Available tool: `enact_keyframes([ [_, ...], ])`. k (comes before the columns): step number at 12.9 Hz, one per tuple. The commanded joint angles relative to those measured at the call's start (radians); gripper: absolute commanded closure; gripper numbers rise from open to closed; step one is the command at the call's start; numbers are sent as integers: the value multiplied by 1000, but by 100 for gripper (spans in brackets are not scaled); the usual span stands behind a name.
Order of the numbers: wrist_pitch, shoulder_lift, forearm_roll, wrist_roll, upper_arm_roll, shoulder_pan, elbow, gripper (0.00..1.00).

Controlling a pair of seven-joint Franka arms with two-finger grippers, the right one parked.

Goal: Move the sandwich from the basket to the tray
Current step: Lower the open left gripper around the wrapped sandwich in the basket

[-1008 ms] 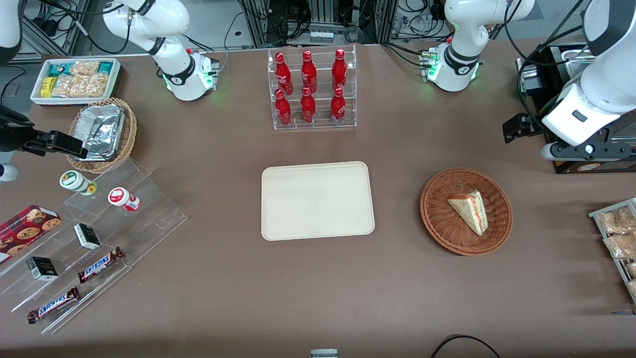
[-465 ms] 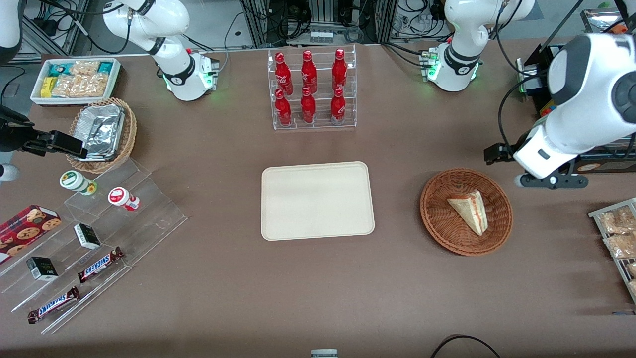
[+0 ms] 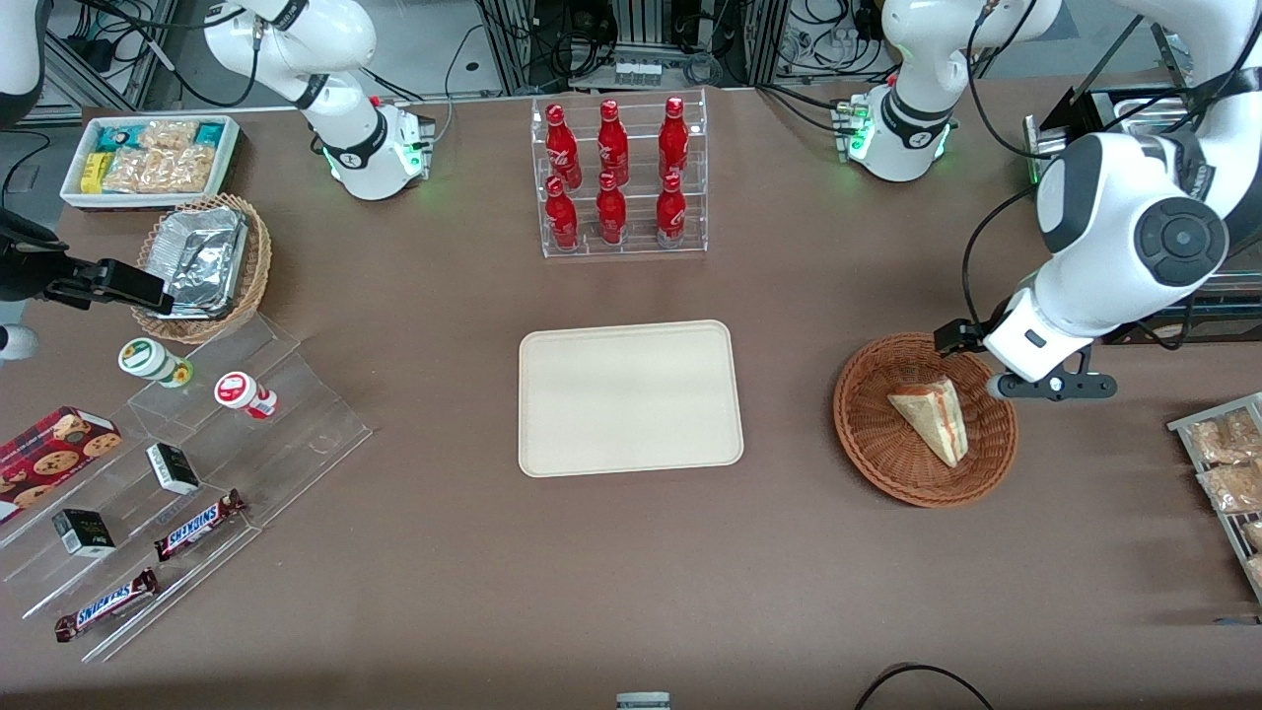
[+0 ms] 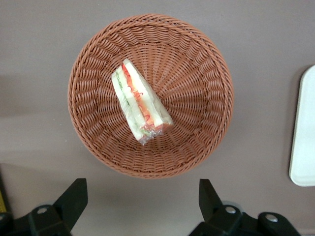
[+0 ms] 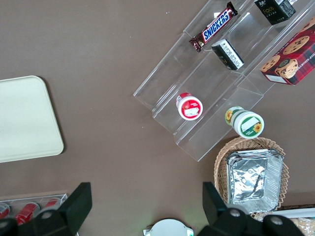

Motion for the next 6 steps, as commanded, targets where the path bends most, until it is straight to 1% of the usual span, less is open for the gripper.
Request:
enact_keyframes([
  [1, 83, -17, 7, -30, -8, 12, -59, 0],
  [3, 176, -6, 7, -50, -7, 26, -113, 0],
  [5, 312, -8, 7, -143, -7, 26, -196, 0],
  [6, 343, -2, 7, -197, -7, 26, -205, 0],
])
